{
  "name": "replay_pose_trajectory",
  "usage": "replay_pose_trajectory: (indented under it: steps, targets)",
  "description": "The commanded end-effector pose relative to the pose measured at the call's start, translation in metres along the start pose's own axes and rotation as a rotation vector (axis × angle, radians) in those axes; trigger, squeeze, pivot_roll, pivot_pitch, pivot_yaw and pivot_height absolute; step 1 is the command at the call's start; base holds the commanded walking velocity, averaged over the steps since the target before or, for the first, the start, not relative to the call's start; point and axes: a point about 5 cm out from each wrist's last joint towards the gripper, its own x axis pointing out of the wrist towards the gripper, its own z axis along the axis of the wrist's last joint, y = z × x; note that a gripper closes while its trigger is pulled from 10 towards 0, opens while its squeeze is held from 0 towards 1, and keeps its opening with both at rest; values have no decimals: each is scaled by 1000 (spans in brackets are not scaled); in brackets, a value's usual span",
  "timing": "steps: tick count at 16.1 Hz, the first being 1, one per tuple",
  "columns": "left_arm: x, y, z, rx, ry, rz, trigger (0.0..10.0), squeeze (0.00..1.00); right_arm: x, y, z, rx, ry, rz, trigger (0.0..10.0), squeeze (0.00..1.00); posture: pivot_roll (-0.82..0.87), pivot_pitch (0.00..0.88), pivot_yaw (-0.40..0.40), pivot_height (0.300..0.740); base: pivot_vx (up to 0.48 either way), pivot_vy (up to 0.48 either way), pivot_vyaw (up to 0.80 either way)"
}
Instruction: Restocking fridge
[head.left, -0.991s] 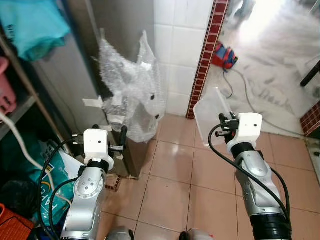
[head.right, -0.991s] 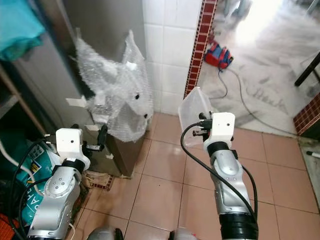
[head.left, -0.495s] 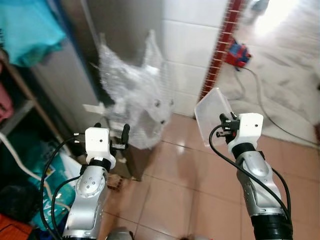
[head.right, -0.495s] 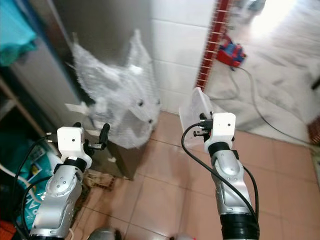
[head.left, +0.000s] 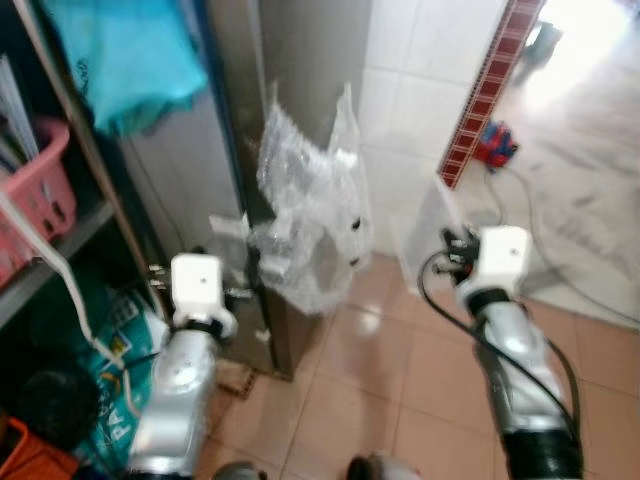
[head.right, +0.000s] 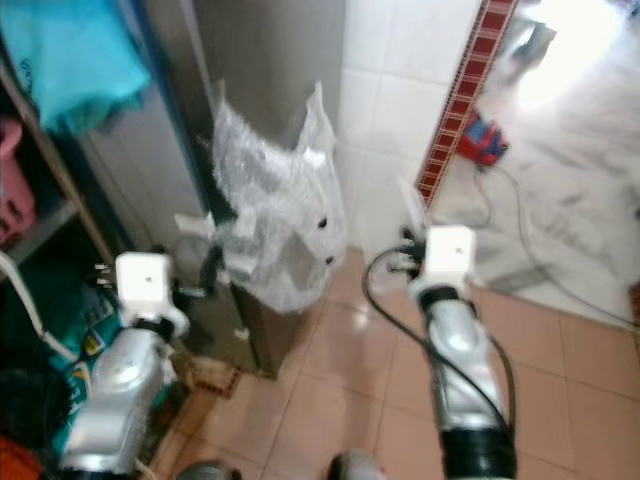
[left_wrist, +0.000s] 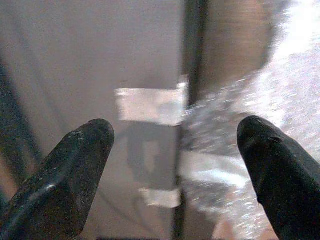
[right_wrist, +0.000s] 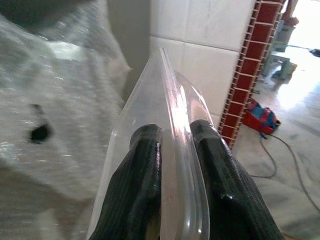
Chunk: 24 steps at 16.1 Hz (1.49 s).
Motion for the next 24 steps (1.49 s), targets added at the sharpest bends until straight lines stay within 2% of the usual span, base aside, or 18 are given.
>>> replay_pose_trajectory:
  steps: [1, 5, 12, 18, 24]
  targets:
    - [0, -3, 1, 5, -4, -4, 10000, 0, 0, -4, 2, -11, -5, -9, 10000, 0, 44, 18, -7, 740, 0, 0, -800]
    - [0, -6, 2, -2, -18, -31, 10000, 0, 0, -2, 1, -10, -5, -1, 10000, 0, 45, 16, -7, 740, 0, 0, -725]
    - [-1, -5, 3, -13, -31, -17, 10000, 0, -1, -2, 0, -21, -1, 9, 10000, 0, 42, 23, -9, 740, 0, 0, 0]
    - [0, -3, 4, -14, -32, -7, 10000, 0, 0, -1, 1, -23, -2, 26, 10000, 0, 39, 24, -9, 740, 298, 0, 0]
    - [4, -1, 6, 6, -49, 36, 10000, 0, -2, 1, 0, -33, 0, 38, 10000, 0, 34, 32, -12, 740, 0, 0, 0]
